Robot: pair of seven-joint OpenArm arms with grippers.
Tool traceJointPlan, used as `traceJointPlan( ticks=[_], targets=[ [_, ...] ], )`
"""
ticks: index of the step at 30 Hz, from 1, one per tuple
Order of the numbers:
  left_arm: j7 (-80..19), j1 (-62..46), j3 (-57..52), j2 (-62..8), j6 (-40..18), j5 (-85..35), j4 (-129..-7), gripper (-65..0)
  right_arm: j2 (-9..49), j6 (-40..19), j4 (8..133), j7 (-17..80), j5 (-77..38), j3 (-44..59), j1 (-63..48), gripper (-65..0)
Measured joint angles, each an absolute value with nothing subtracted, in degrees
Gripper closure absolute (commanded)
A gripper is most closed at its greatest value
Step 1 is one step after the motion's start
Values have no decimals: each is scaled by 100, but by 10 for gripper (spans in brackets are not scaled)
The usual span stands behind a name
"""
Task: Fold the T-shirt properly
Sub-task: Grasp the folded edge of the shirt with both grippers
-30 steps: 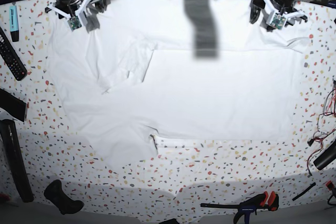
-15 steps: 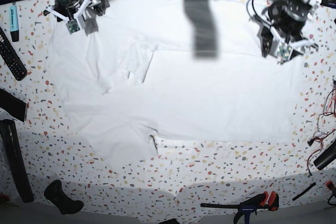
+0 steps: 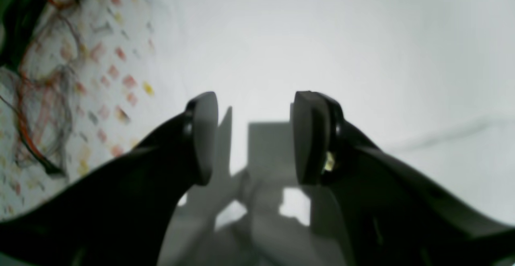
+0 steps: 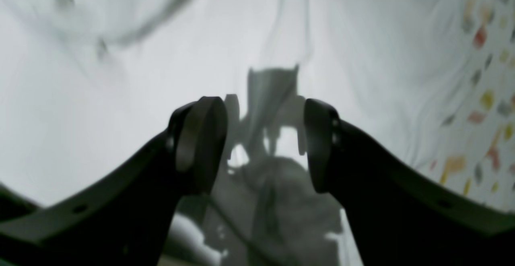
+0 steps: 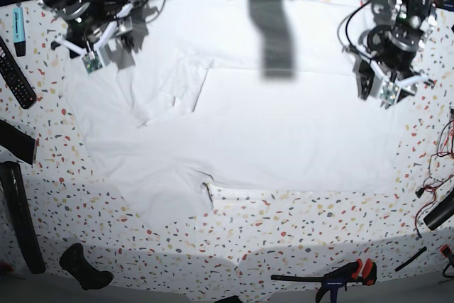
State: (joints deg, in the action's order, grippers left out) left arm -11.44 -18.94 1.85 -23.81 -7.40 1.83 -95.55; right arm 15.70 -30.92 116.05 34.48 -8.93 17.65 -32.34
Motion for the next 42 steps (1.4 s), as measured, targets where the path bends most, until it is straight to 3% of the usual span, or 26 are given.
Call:
traceJointPlan(
  ticks=[5,10,13,21,26,31,36,42],
  targets=[
    [-1079,-1358,185,-2394,-663,-1,-9555,-317,1575,-3092,11671,3483,-895,1765,-2746,-336],
    [-2768,-185,180,-2399,-1682,-652,-9524,-333,1573,-3083,11673,4493,-1125,1765,-2324,-336],
    [-3216,655,185,-2394,-2119,-1114,-9229,-336,1577,-3072,11675,5155,-1581,1765,-2178,-336],
    [-3339,2624,180,-2388,-2777,-1815,-6228,-346,1577,-3177,11675,5758,-1822,1767,-2093,-336],
    [-2274,3835,167,-2394,-3426,-1837,-3601,-346,1581,-3201,11675,5756,-2005,1772,-2093,-336],
    [-1004,4436,158,-2403,-3415,-1791,-1358,-346,1573,-3203,11681,5791,-2287,1767,-2093,-336],
    [-574,4359,154,-2394,-3413,-1815,-919,-346,1570,-3203,11681,5811,-2272,1769,-2095,-336],
    [-899,4257,154,-2379,-3454,-1981,-950,-346,1570,-3203,11681,5811,-2272,1769,-2095,-336]
  ],
)
